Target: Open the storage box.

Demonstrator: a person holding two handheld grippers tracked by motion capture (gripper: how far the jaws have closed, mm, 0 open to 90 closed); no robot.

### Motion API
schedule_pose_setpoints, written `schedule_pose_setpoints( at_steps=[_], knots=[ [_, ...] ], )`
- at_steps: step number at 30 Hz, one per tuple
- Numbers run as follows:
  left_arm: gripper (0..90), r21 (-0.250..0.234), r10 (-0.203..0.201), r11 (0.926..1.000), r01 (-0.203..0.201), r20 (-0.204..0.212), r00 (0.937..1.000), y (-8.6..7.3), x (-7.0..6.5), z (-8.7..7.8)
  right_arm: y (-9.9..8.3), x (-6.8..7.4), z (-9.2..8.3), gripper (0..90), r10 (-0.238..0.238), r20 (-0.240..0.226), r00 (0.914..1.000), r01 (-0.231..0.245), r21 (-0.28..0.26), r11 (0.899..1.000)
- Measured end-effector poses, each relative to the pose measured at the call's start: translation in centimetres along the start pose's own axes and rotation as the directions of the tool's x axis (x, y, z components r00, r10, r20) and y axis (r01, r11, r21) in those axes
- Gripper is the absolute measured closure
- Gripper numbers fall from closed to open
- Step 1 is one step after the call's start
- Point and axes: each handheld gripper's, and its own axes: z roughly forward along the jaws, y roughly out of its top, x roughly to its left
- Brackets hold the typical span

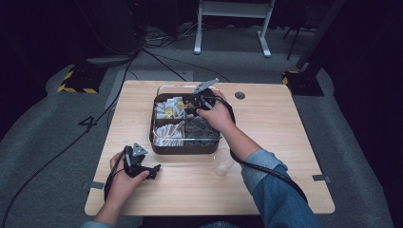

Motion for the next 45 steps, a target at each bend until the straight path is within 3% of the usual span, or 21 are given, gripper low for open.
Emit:
schedule_pose_setpoints(
  at_steps=[9, 14, 21, 34, 39, 45],
  knots=[
    [0.3, 0.002, 0.001, 1.0000, -0.001, -0.001, 1.0000, 0.0, 0.0, 0.0, -0.7, -1.3, -3.4, 58.7, -0.005, 0.022, 0.9998, 0.005, -0.013, 1.000],
    [0.3, 0.001, -0.002, 1.0000, 0.002, 0.000, 1.0000, 0.0, 0.0, 0.0, -2.0, -3.0, -5.8, 58.6, 0.029, 0.052, 0.9982, -0.028, -0.019, 0.999],
    [0.3, 0.001, 0.000, 1.0000, 0.000, -0.002, 1.0000, 0.0, 0.0, 0.0, -3.3, -4.6, -8.1, 58.6, 0.033, 0.085, 0.9958, -0.032, -0.014, 0.999],
    [0.3, 0.000, 0.002, 1.0000, -0.002, -0.001, 1.0000, 0.1, 0.0, 0.1, -6.3, -7.8, -12.6, 58.6, 0.074, 0.172, 0.9824, -0.072, -0.016, 0.997],
    [0.3, 0.001, 0.002, 1.0000, -0.002, -0.001, 1.0000, 0.1, 0.0, 0.0, -7.8, -8.8, -13.9, 58.6, 0.105, 0.183, 0.9774, -0.099, -0.044, 0.994],
    [0.3, 0.000, 0.002, 1.0000, -0.002, -0.001, 1.0000, 0.1, 0.0, 0.1, -9.0, -9.6, -15.0, 58.7, 0.117, 0.211, 0.9704, -0.111, -0.040, 0.993]
  ],
)
